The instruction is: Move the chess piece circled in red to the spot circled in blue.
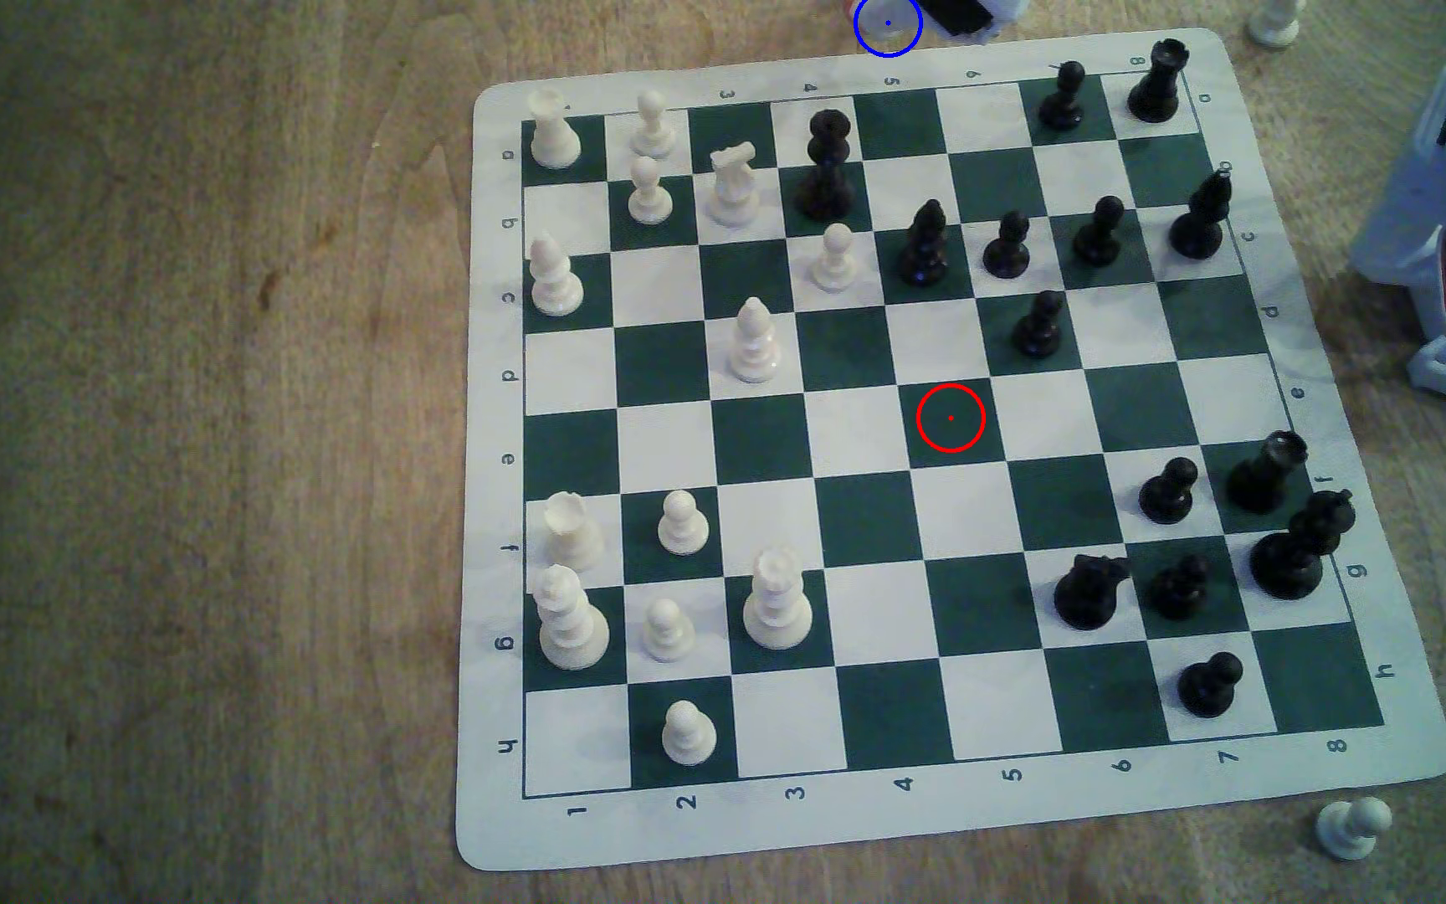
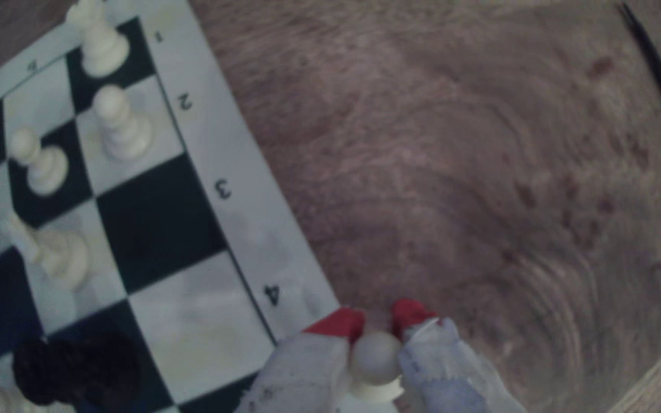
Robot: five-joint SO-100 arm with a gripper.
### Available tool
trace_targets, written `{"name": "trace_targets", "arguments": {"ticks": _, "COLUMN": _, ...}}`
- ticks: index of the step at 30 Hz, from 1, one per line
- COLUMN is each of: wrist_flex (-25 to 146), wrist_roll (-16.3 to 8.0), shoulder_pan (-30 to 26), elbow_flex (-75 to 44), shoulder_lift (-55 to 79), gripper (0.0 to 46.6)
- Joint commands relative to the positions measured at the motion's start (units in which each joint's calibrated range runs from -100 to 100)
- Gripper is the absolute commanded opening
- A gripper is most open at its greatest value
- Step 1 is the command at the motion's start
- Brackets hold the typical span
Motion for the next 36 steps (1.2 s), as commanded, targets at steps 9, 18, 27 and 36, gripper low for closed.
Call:
{"name": "trace_targets", "arguments": {"ticks": 9, "wrist_flex": -14.0, "wrist_roll": 7.5, "shoulder_pan": 1.9, "elbow_flex": 3.4, "shoulder_lift": 3.2, "gripper": 0.3}}
{"name": "trace_targets", "arguments": {"ticks": 18, "wrist_flex": -14.9, "wrist_roll": 10.4, "shoulder_pan": 2.2, "elbow_flex": 3.5, "shoulder_lift": 4.2, "gripper": 9.3}}
{"name": "trace_targets", "arguments": {"ticks": 27, "wrist_flex": -19.4, "wrist_roll": 10.6, "shoulder_pan": 2.5, "elbow_flex": 5.2, "shoulder_lift": 4.2, "gripper": 19.0}}
{"name": "trace_targets", "arguments": {"ticks": 36, "wrist_flex": -19.7, "wrist_roll": 10.6, "shoulder_pan": 2.5, "elbow_flex": 5.5, "shoulder_lift": 3.2, "gripper": 19.0}}
